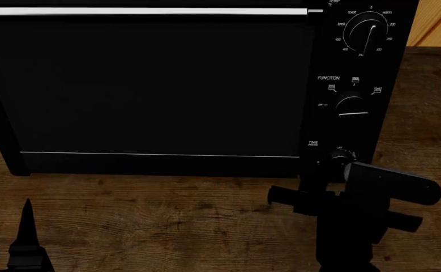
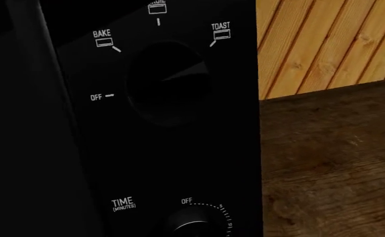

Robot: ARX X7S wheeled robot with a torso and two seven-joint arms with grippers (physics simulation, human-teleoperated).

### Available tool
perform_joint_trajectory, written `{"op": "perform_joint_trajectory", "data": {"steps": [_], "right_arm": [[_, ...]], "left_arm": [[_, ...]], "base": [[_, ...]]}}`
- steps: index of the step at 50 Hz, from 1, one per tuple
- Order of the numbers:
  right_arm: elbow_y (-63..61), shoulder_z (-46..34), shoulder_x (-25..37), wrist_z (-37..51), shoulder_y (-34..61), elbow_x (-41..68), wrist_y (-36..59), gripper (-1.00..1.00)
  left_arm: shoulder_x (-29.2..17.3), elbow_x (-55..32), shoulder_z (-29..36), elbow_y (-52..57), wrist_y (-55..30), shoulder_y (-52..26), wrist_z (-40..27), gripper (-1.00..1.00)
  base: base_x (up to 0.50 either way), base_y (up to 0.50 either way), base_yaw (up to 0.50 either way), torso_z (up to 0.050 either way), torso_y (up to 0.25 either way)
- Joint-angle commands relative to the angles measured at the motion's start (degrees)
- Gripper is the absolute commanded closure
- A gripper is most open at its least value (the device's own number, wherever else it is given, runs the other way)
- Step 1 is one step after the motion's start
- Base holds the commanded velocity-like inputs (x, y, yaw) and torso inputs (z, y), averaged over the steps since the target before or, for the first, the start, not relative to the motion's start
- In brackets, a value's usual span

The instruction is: Turn on the toaster oven by setting the timer.

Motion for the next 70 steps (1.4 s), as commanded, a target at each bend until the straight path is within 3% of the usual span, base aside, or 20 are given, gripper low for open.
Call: {"op": "perform_joint_trajectory", "data": {"steps": [1, 15, 70], "right_arm": [[0.08, 5.34, -0.44, -1.33, 0.01, 5.02, 2.39, 1.0], [-0.58, 10.14, -1.61, -3.13, -0.45, 15.34, 7.34, 1.0], [9.43, 20.62, -3.35, -2.06, 2.32, 36.43, 15.66, 1.0]], "left_arm": [[-0.27, -0.31, 0.07, -0.07, 0.24, 0.07, -0.29, -1.0], [-0.54, -0.76, 0.13, -0.38, 0.51, 0.16, -0.5, -1.0], [-1.53, -2.03, 0.54, -0.98, 1.57, 0.37, -1.75, -1.0]], "base": [[0.0, 0.0, 0.0, 0.0, 0.0], [0.0, 0.0, 0.0, 0.0, 0.0], [0.0, 0.0, 0.0, 0.0, 0.0]]}}
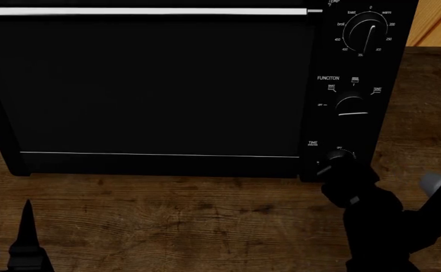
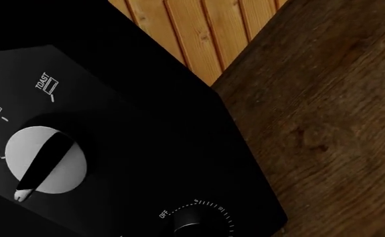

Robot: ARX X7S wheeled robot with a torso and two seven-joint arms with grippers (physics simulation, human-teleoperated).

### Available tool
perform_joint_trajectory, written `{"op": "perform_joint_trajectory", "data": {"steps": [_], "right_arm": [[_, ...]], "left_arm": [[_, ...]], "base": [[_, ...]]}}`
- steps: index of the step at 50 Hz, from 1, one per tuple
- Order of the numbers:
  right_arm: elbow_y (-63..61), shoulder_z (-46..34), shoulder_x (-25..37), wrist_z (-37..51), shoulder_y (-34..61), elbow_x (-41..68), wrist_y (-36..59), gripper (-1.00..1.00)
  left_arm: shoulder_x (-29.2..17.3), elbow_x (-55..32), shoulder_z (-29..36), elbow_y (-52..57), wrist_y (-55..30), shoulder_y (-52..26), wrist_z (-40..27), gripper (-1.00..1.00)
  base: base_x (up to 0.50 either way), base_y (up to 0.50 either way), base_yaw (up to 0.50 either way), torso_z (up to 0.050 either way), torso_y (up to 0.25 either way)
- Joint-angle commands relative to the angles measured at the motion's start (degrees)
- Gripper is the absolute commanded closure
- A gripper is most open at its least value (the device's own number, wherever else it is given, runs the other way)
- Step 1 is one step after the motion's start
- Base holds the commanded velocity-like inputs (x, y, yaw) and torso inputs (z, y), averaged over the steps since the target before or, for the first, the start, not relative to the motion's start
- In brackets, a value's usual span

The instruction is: Turn on the toaster oven by setting the timer.

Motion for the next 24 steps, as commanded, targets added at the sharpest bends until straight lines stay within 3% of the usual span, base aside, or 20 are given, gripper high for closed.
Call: {"op": "perform_joint_trajectory", "data": {"steps": [1, 24], "right_arm": [[9.37, 0.18, -2.17, 1.1, 0.16, 1.18, 2.22, 1.0], [13.79, 2.92, -2.85, 3.35, 0.49, 5.43, 0.98, 1.0]], "left_arm": [[-0.2, -0.29, 0.04, -0.18, 0.34, 0.16, -0.22, -1.0], [-0.59, -0.8, 0.28, -0.69, 0.85, 0.13, -0.65, -1.0]], "base": [[0.02, 0.0, 0.01, 0.0, 0.0], [0.01, 0.0, 0.01, 0.0, 0.0]]}}
